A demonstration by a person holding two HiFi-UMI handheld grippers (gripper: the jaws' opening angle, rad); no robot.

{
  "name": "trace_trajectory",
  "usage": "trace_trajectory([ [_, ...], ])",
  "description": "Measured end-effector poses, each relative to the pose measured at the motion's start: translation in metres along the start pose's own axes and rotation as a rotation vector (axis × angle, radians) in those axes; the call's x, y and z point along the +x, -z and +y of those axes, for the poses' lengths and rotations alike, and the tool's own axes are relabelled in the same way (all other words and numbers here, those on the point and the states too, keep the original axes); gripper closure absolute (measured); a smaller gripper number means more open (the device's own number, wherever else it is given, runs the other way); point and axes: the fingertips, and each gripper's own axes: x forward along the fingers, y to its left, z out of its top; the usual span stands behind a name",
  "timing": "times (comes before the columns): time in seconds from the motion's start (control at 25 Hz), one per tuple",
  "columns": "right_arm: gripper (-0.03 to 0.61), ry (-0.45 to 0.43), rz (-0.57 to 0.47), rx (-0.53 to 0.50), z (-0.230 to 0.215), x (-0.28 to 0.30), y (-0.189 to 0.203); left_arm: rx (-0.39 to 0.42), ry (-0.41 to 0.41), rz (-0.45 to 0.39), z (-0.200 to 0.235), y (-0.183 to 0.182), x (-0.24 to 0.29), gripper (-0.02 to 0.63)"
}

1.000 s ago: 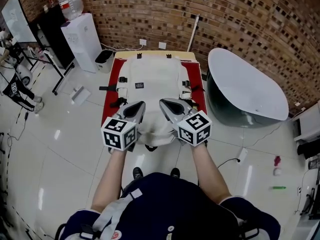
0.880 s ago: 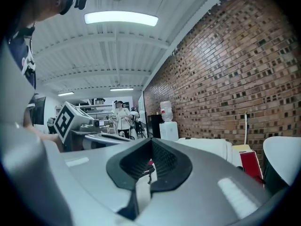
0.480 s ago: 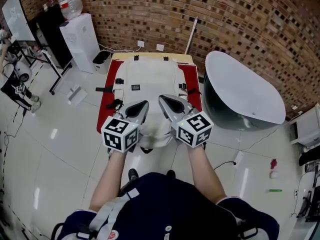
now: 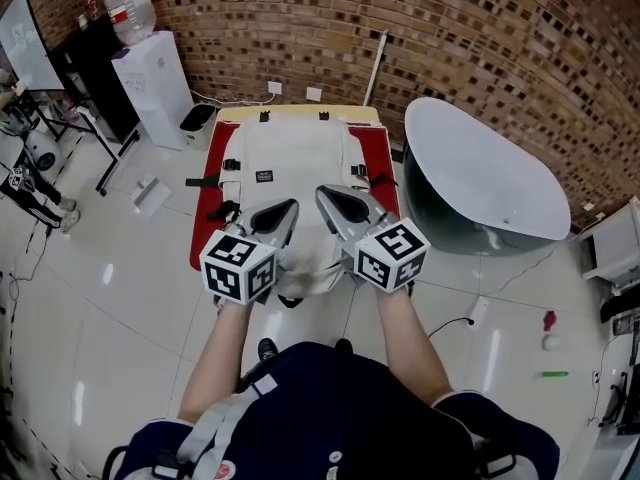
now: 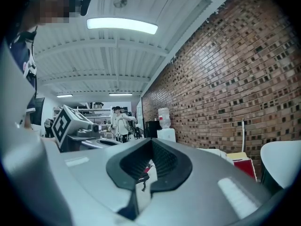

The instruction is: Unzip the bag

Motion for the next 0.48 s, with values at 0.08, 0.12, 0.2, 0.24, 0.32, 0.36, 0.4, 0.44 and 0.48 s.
trace_trajectory([
  [0.08, 0.574, 0.001, -0.001, 0.002, -0.0010, -0.0008, -0.0003, 0.005, 0.004, 0.003, -0.0019, -0.0008, 0.0010, 0.612],
  [0.12, 0.574, 0.001, -0.002, 0.003, -0.0008, -0.0010, 0.0001, 0.006, 0.005, 0.004, -0.0024, -0.0008, 0.0008, 0.612],
  [0.2, 0.574, 0.003, -0.005, 0.007, 0.0001, -0.0006, 0.0008, 0.009, 0.004, 0.007, -0.0022, -0.0006, 0.0001, 0.612],
  [0.24, 0.574, 0.004, -0.007, 0.010, 0.0002, 0.0000, 0.0007, 0.011, 0.004, 0.008, -0.0018, -0.0010, -0.0001, 0.612],
  [0.32, 0.574, 0.006, -0.012, 0.018, -0.0010, 0.0009, -0.0001, 0.017, 0.002, 0.011, -0.0014, -0.0024, 0.0005, 0.612],
  [0.36, 0.574, 0.007, -0.014, 0.021, -0.0022, 0.0009, -0.0005, 0.021, 0.001, 0.012, -0.0017, -0.0031, 0.0014, 0.612],
  [0.4, 0.574, 0.007, -0.015, 0.023, -0.0035, 0.0006, -0.0007, 0.024, 0.001, 0.014, -0.0022, -0.0036, 0.0026, 0.612],
  [0.44, 0.574, 0.008, -0.016, 0.025, -0.0049, 0.0001, -0.0009, 0.026, 0.001, 0.015, -0.0028, -0.0041, 0.0039, 0.612],
  [0.48, 0.574, 0.008, -0.017, 0.026, -0.0062, -0.0004, -0.0012, 0.029, 0.001, 0.016, -0.0034, -0.0045, 0.0052, 0.612],
])
